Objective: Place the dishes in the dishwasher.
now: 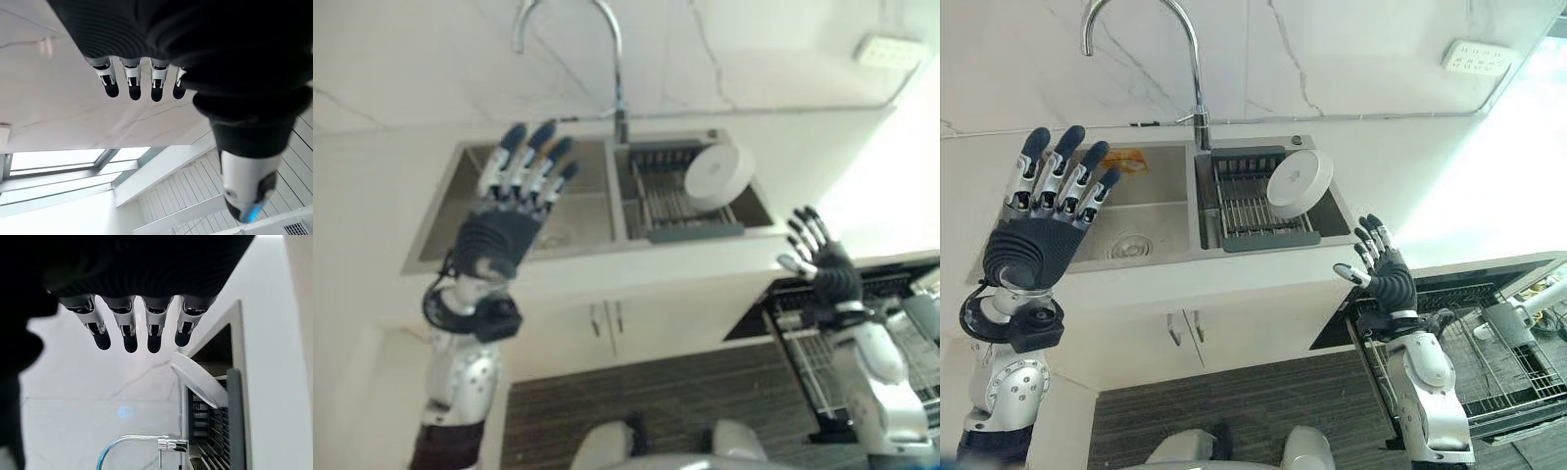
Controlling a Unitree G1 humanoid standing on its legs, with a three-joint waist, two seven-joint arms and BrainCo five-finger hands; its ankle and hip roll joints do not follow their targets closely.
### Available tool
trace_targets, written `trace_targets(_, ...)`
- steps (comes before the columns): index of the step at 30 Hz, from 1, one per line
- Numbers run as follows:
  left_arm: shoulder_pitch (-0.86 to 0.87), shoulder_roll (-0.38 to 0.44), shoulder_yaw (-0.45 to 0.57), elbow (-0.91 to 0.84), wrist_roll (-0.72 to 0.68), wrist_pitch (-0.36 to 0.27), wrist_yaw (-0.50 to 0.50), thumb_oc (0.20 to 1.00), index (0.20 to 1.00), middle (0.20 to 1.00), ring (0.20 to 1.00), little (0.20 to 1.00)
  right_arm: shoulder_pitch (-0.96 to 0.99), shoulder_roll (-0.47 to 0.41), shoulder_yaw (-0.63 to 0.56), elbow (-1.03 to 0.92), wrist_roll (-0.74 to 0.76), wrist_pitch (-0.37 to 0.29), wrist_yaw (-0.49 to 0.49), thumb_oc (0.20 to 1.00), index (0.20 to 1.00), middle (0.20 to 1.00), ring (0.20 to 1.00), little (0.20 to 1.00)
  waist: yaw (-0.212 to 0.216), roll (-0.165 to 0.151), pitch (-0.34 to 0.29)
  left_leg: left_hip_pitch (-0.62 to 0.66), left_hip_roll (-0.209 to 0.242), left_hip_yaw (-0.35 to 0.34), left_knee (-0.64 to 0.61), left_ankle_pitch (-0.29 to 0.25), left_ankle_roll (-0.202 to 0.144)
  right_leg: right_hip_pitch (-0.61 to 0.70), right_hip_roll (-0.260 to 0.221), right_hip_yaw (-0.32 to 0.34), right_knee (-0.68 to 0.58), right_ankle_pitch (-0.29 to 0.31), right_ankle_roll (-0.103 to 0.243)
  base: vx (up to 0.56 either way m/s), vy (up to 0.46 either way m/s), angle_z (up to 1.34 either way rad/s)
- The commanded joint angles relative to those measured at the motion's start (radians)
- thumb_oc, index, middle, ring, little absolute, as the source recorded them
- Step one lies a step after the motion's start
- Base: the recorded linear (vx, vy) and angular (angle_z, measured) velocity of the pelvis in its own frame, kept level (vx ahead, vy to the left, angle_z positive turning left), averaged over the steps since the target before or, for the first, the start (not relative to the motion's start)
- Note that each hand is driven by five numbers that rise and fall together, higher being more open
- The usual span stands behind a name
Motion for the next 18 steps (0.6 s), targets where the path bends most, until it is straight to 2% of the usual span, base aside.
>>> trace_targets(1,-0.003,0.003,-0.020,-0.067,-0.050,0.014,0.006,1.000,1.000,1.000,1.000,1.000,-0.032,-0.025,-0.034,-0.031,0.057,-0.079,0.019,1.000,1.000,1.000,1.000,1.000,-0.054,-0.016,-0.010,0.089,0.003,-0.120,0.005,-0.109,-0.061,0.021,-0.011,0.034,-0.008,0.073,0.035,0.16,-0.330,0.23)
trace_targets(2,-0.001,-0.006,-0.029,-0.074,-0.026,-0.001,0.022,1.000,1.000,1.000,1.000,1.000,-0.039,-0.031,-0.027,-0.030,0.049,-0.078,0.011,1.000,1.000,1.000,1.000,1.000,-0.059,-0.014,-0.013,0.099,0.005,-0.115,0.005,-0.116,-0.064,0.011,-0.006,0.053,-0.008,0.029,0.023,0.23,-0.609,0.40)
trace_targets(3,0.014,-0.016,-0.045,-0.077,-0.066,0.005,0.035,1.000,1.000,1.000,1.000,1.000,-0.064,-0.039,-0.011,-0.035,0.052,-0.070,0.004,1.000,1.000,1.000,1.000,1.000,-0.046,-0.016,-0.035,0.097,0.027,-0.075,0.005,-0.109,-0.074,0.043,-0.002,0.029,-0.008,-0.008,0.007,0.15,-0.493,0.28)
trace_targets(4,0.013,-0.014,-0.050,-0.073,-0.064,0.007,0.031,1.000,1.000,1.000,1.000,1.000,-0.073,-0.047,-0.008,-0.044,0.051,-0.071,0.020,1.000,1.000,1.000,1.000,1.000,-0.046,-0.013,-0.041,0.098,0.039,-0.059,0.005,-0.105,-0.078,0.056,0.002,0.021,-0.008,-0.021,0.000,0.09,-0.386,0.43)
trace_targets(8,0.017,-0.017,-0.049,-0.072,-0.035,0.005,0.027,1.000,1.000,1.000,1.000,1.000,-0.100,-0.067,-0.013,-0.054,0.035,-0.103,0.043,1.000,1.000,1.000,1.000,1.000,-0.039,-0.007,-0.053,0.099,0.046,-0.060,0.005,-0.103,-0.086,0.069,0.012,0.026,-0.008,-0.039,-0.009,0.01,-0.112,0.17)
trace_targets(12,0.035,-0.016,-0.037,-0.045,-0.007,-0.010,0.053,1.000,1.000,1.000,1.000,1.000,-0.125,-0.092,-0.022,-0.047,0.101,-0.081,0.073,1.000,1.000,1.000,1.000,1.000,-0.025,-0.010,-0.062,0.100,0.039,-0.081,0.005,-0.099,-0.093,0.074,0.018,0.035,-0.008,-0.046,-0.011,-0.01,-0.050,-0.12)
trace_targets(14,0.042,-0.014,-0.045,-0.023,0.018,-0.014,0.071,1.000,1.000,1.000,1.000,1.000,-0.154,-0.102,-0.015,-0.018,0.066,-0.062,0.049,1.000,1.000,1.000,1.000,1.000,-0.012,-0.012,-0.063,0.101,0.037,-0.091,0.005,-0.099,-0.094,0.080,0.018,0.029,-0.008,-0.049,-0.013,-0.04,-0.030,0.03)
trace_targets(18,0.040,-0.008,-0.052,0.000,0.023,-0.020,0.090,1.000,1.000,1.000,1.000,1.000,-0.194,-0.118,-0.001,0.018,0.119,0.001,0.060,1.000,1.000,1.000,1.000,1.000,0.001,-0.017,-0.070,0.103,0.036,-0.094,0.005,-0.099,-0.093,0.088,0.017,0.022,-0.008,-0.053,-0.016,-0.01,0.002,0.10)
